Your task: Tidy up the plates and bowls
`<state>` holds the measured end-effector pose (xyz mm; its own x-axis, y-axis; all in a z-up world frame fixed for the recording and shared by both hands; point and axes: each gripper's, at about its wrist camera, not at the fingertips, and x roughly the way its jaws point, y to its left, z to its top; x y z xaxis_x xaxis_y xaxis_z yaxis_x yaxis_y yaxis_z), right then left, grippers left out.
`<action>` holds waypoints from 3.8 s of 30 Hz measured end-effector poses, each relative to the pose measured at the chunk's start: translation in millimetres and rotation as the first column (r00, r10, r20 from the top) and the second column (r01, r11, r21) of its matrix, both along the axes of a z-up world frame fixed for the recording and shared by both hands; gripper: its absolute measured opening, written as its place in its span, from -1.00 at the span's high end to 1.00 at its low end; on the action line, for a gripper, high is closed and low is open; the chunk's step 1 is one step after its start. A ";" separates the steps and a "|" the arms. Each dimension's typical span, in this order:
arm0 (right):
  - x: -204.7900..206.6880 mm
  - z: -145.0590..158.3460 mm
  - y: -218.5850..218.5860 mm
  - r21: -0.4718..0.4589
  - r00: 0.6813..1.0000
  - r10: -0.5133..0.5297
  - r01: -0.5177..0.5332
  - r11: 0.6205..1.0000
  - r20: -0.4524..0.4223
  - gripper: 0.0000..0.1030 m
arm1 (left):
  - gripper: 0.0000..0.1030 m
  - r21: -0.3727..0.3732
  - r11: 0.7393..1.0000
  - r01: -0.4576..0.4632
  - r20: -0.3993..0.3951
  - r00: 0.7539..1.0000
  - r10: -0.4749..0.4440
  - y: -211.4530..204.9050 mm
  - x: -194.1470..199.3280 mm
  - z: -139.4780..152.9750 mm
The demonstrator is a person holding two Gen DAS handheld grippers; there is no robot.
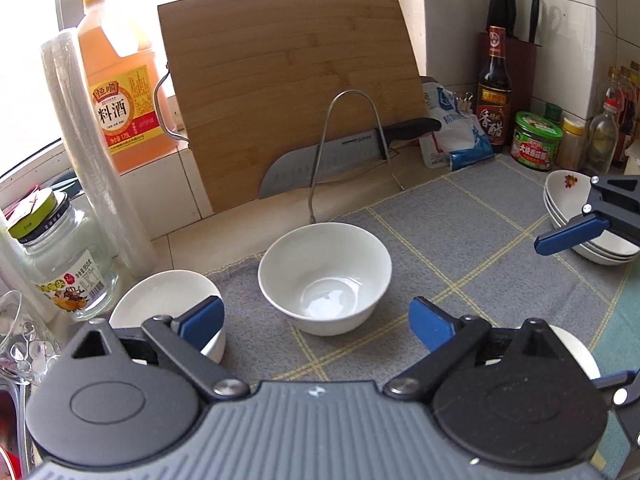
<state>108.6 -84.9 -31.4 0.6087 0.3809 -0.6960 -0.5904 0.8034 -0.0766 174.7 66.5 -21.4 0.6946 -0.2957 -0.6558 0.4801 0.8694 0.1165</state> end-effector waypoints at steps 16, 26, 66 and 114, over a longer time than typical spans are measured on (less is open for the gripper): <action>82.8 -31.0 21.4 -0.021 0.998 0.045 -0.046 0.999 -0.054 -1.00 | -0.90 0.021 0.999 0.042 -0.060 0.997 -0.041 -7.4 70.9 -17.6; 110.7 -49.5 31.8 -0.020 0.996 0.054 -0.056 0.998 -0.077 -1.00 | -0.47 -0.001 0.998 0.067 -0.128 0.989 -0.067 -10.3 96.2 -37.1; 115.7 -49.1 40.4 -0.023 0.994 0.087 -0.089 0.996 -0.066 -0.66 | -0.04 -0.008 0.994 0.111 -0.189 0.976 -0.110 -14.5 97.7 -41.5; -20.5 9.5 -26.2 0.015 0.993 0.081 -0.080 0.997 -0.092 -0.66 | -0.04 -0.032 0.985 0.169 -0.158 0.972 -0.172 -68.1 -64.1 26.3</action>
<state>88.1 -111.1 -21.9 0.5094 0.4342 -0.7430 -0.6570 0.7538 -0.0100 110.6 -1.7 4.9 0.5197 -0.4136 -0.7475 0.6322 0.7748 0.0109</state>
